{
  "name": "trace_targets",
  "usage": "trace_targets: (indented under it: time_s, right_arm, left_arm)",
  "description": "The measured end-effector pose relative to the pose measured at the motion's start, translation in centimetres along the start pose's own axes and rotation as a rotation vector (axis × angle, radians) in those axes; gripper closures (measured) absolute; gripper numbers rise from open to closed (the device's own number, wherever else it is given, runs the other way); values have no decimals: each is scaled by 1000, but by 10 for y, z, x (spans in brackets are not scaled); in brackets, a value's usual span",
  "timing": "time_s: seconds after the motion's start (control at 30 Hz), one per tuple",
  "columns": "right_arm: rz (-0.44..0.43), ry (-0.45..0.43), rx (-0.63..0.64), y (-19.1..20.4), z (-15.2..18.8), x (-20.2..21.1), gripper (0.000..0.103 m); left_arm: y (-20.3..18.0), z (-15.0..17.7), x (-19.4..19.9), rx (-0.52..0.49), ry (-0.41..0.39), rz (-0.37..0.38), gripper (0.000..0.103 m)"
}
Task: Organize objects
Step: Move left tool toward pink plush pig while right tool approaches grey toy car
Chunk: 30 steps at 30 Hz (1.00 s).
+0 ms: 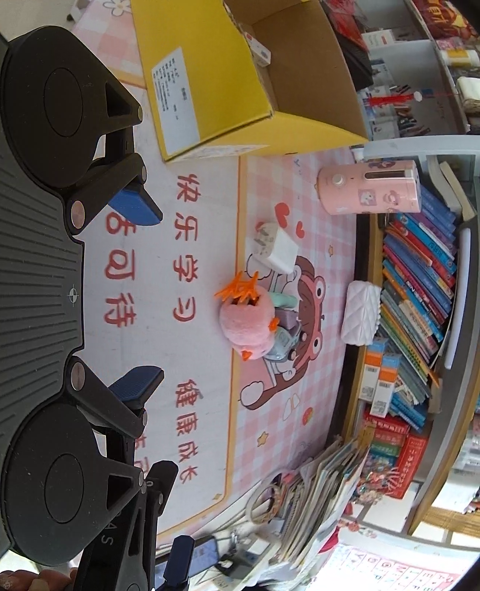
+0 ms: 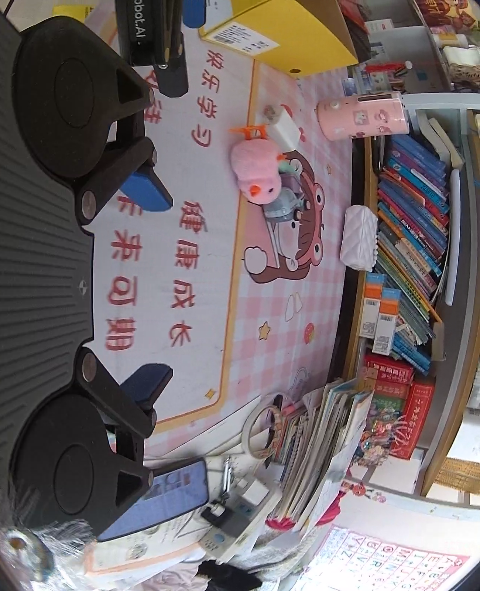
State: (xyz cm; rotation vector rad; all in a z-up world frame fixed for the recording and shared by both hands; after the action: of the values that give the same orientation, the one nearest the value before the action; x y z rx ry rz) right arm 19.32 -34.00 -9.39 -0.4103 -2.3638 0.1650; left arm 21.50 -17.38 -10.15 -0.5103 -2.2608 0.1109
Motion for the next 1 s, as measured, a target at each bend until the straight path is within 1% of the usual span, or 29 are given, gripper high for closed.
trace_targets:
  time_s: [0.17, 0.33, 0.53, 0.6, 0.67, 0.83, 0.9, 0.93, 1.0]
  right_arm:
    - [-24, -33, 22, -2, -10, -8, 15]
    - [-29, -55, 32, -5, -19, -18, 15]
    - [-60, -81, 23, -4, -38, -31, 21]
    - [-72, -80, 16, -2, -43, -36, 24]
    - [-83, -78, 13, 1, -46, -41, 27]
    - [-101, -86, 7, 5, -54, -47, 27]
    - [-107, -87, 0, 6, -57, -50, 27]
    - [-110, -85, -4, 6, -58, -52, 27]
    - [-114, -80, -9, 7, -60, -56, 27]
  left_arm:
    - [-2, -12, -13, -9, -22, -27, 18]
    - [-5, -19, -28, -28, -14, -39, 18]
    - [-2, -32, -45, -40, -15, -57, 20]
    - [-1, -35, -49, -46, -15, -63, 25]
    - [1, -37, -52, -48, -11, -66, 28]
    - [5, -45, -59, -54, -13, -77, 35]
    - [5, -48, -60, -62, -12, -77, 41]
    - [6, -49, -61, -64, -12, -75, 42]
    - [7, -50, -64, -64, -4, -70, 50]
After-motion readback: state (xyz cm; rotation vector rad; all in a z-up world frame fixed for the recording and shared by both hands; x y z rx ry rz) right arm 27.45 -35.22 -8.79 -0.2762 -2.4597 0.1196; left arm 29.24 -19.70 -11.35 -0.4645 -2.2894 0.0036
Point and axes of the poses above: each gripper's, at about its wrist camera, not at the fingertips, and x roughly against the way its jaws point, y to its left, z to its underside, the point moved 9 cm from there along -x, roughly the way its jaws point, and after that the axes turned 12 degrees about z, right-handed, at the moved point
